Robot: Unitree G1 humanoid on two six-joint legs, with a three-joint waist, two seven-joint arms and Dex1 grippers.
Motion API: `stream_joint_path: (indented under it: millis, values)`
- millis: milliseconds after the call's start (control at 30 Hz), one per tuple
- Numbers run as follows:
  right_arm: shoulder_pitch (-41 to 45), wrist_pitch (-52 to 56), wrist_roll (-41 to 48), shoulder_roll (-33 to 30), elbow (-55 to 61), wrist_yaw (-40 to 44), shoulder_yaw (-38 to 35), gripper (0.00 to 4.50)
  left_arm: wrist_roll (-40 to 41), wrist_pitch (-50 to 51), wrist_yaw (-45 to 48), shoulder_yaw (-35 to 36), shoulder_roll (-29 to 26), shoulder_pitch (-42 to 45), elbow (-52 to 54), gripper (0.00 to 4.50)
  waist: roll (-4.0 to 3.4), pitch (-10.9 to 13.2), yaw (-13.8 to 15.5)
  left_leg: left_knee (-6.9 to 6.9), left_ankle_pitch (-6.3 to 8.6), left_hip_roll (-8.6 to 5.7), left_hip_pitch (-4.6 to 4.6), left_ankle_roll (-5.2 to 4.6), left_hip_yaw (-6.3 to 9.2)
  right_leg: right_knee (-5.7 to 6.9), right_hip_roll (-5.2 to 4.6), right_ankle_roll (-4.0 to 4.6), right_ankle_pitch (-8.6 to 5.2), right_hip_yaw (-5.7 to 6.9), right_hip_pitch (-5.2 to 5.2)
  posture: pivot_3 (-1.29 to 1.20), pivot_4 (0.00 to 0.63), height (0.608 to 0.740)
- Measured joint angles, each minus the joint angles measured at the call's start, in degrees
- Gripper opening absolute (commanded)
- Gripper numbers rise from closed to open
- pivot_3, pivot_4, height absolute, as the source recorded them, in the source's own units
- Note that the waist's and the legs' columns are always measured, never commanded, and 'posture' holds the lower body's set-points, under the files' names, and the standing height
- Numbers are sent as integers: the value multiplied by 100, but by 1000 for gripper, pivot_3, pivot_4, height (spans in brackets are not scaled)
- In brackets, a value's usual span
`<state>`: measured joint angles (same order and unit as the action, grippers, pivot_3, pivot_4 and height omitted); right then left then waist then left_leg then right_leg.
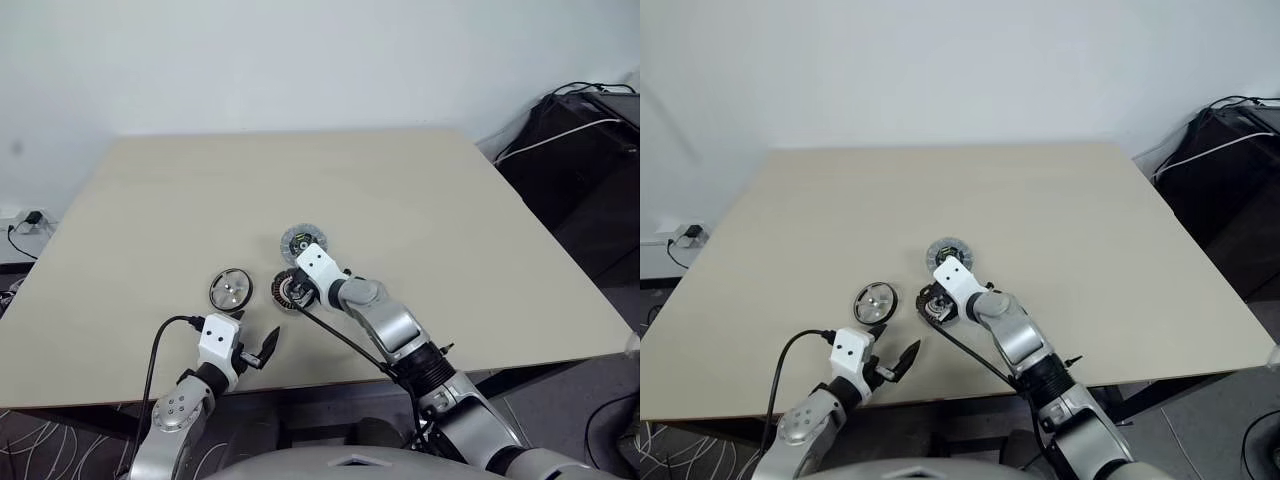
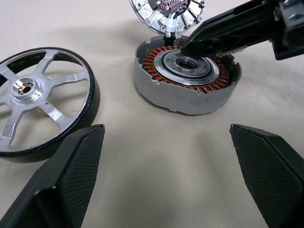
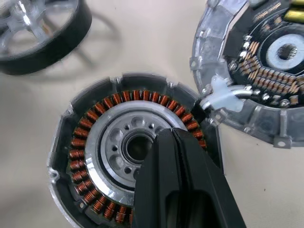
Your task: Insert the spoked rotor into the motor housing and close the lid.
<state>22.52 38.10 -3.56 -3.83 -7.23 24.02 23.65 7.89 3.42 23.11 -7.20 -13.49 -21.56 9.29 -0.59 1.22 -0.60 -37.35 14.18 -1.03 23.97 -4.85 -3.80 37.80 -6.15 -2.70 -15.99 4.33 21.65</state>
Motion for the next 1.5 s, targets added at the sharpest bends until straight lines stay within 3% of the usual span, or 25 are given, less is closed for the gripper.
stream_joint_path:
  millis: [333,533,633,933,1500]
  values:
    - [-181,-76,164,64,361,22,-27,32,-3,-27,-29,19,23,71,0,4500,3,-2,7,0,0,-2,0,0,0,-1,0,-1,1,-1,-1,0,0,740]
    - [-968,-829,194,-212,1016,-29,-120,32,-71,-827,-1170,784,827,282,-117,4500,6,-5,39,-1,0,0,-1,-1,0,-1,0,-5,3,-1,-3,0,0,740]
    - [-1435,-1450,188,-423,1512,-121,-323,32,-38,-799,-1531,1127,932,349,-260,4500,15,-9,66,-4,1,-1,0,-3,0,-3,1,-8,3,1,-5,0,0,740]
    - [-2347,-1497,581,-717,2291,-57,-770,32,938,1510,-1563,1700,867,983,-334,4500,28,-9,139,-53,4,11,0,-9,1,0,12,-6,4,3,-26,0,0,740]
    - [-2415,-1407,599,-685,2451,-305,-753,32,1292,3007,-1471,1617,774,1811,-433,4500,31,-17,153,-53,3,10,-5,-7,1,0,16,8,8,-14,-25,0,0,740]
